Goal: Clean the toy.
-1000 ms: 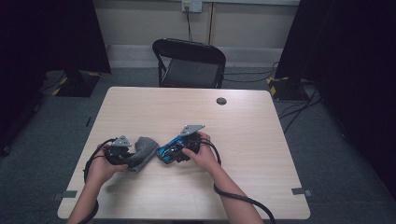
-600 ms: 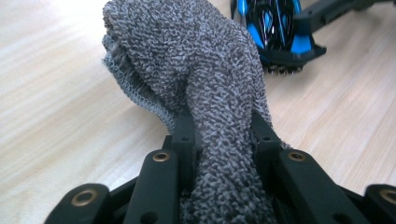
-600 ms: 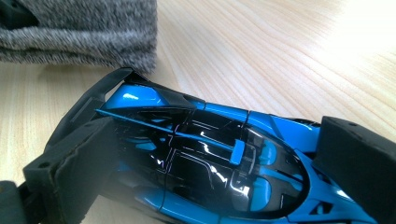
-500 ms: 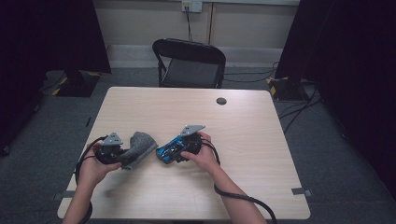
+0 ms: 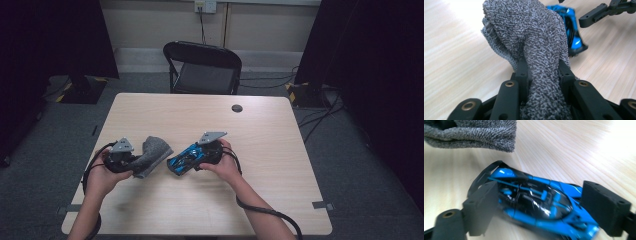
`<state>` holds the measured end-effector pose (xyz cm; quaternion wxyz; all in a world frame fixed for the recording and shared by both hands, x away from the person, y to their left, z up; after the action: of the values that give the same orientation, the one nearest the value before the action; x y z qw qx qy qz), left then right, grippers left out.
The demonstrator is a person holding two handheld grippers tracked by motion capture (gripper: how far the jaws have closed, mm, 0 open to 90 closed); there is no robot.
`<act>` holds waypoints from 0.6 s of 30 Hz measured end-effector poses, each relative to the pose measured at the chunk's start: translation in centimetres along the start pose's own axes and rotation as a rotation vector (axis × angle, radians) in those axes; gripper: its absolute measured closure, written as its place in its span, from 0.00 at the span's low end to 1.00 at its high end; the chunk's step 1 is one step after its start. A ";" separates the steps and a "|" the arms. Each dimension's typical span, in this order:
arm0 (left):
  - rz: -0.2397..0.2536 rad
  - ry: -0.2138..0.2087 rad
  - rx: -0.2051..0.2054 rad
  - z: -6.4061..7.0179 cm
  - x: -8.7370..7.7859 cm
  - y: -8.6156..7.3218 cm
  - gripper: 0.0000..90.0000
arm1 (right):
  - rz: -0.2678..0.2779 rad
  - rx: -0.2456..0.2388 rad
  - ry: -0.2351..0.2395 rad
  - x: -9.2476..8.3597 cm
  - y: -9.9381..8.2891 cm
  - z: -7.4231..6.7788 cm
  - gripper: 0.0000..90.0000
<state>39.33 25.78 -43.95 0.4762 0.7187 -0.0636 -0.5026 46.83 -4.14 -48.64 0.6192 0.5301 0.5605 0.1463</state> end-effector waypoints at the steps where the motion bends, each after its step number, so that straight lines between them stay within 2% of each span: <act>1: 0.000 0.000 0.000 0.0 0.0 0.0 0.77 | 0.000 0.000 0.000 0.0 0.0 0.0 0.17; 4: 0.010 -0.024 0.012 0.7 0.6 1.4 0.77 | -0.026 -0.005 -0.003 -2.2 -0.4 0.8 0.16; 5: 0.010 -0.024 0.012 0.7 0.6 1.4 0.77 | -0.026 -0.005 -0.003 -2.2 -0.4 0.8 0.16; 6: 0.020 -0.042 0.019 1.2 1.1 2.1 0.77 | -0.034 -0.014 -0.016 -3.4 -0.6 1.2 0.16; 7: 0.020 -0.042 0.019 1.2 1.1 2.1 0.77 | -0.029 -0.008 -0.017 -4.0 -0.8 1.5 0.16; 10: 0.024 -0.080 0.025 2.1 2.6 3.8 0.77 | -0.025 0.003 -0.029 -5.8 -1.4 2.2 0.16; 14: 0.023 -0.111 0.058 3.4 4.4 5.6 0.77 | -0.010 0.028 -0.047 -7.8 -2.4 3.0 0.16; 15: 0.023 -0.111 0.058 3.4 4.4 5.6 0.77 | -0.010 0.028 -0.047 -7.8 -2.4 3.0 0.16; 16: 0.025 -0.133 0.067 4.1 5.2 6.4 0.77 | -0.001 0.039 -0.051 -8.6 -2.9 3.3 0.16; 17: 0.025 -0.133 0.067 4.1 5.2 6.4 0.77 | -0.001 0.038 -0.058 -9.0 -3.1 3.4 0.17; 18: 0.022 -0.150 0.086 4.7 6.1 7.2 0.77 | -0.001 0.038 -0.065 -9.4 -3.3 3.5 0.17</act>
<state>41.37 15.53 -42.78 0.4443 0.6982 -0.1286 -0.5464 45.33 -14.45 -46.97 0.6270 0.5458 0.5432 0.1178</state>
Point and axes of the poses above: each handheld gripper's, and its own axes: x roughly forward along the jaws, y roughly out of its top, z roughly to its right, the point moved 1 cm from there along x, roughly forward along the jaws, and after that the axes turned 8 degrees about x, right-handed, at the moved point
